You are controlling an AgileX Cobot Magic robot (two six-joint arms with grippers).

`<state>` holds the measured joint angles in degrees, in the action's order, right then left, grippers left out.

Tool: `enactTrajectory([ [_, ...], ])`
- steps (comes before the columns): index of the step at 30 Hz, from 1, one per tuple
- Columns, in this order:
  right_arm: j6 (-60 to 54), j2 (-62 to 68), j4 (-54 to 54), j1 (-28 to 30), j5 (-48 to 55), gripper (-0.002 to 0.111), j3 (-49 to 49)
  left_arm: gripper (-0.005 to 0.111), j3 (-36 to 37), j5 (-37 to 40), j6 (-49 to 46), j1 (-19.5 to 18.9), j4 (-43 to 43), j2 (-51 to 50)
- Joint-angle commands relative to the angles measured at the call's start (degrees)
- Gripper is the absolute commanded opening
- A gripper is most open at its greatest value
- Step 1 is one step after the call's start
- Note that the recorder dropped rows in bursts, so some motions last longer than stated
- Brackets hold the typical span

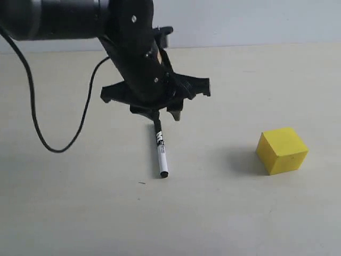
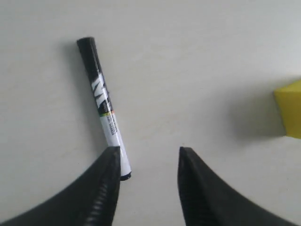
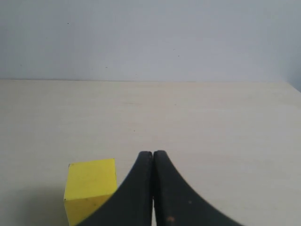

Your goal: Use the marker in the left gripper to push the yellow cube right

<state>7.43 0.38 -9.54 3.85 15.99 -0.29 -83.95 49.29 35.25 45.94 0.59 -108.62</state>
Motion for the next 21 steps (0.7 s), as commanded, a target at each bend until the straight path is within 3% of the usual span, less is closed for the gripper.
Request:
enactTrajectory([
  [1, 0.24, -0.38, -0.04, -0.21, -0.74, 0.0, 0.29, 0.029, 3.1, -0.18, -6.93, 1.67, -0.59, 8.15],
  [2, 0.24, -0.38, -0.04, -0.21, -0.74, 0.0, 0.29, 0.021, 4.8, -1.58, -7.04, 2.38, -0.59, 10.11],
  [3, 0.24, -0.38, -0.04, -0.21, -0.74, 0.0, 0.29, 0.003, 8.37, -4.88, -7.04, 3.54, -2.0, 14.02],
  [4, 0.24, -0.38, -0.04, -0.21, -0.74, 0.0, 0.29, 0.0, 10.09, -6.1, -7.19, 3.88, -2.14, 15.96],
  [11, 0.24, -0.38, -0.04, -0.21, -0.74, 0.0, 0.29, 0.0, 27.13, -12.31, -8.45, 4.47, -5.8, 36.5],
  [14, 0.24, -0.38, -0.04, -0.21, -0.74, 0.0, 0.29, 0.0, 31.7, -6.28, -8.16, 4.31, -11.45, 45.15],
  [17, 0.24, -0.38, -0.04, -0.21, -0.74, 0.0, 0.29, 0.0, 33.71, 2.04, -8.16, 4.31, -11.79, 52.06],
  [21, 0.24, -0.38, -0.04, -0.21, -0.74, 0.0, 0.29, 0.0, 34.1, 6.96, -8.16, 4.31, -11.79, 58.72],
])
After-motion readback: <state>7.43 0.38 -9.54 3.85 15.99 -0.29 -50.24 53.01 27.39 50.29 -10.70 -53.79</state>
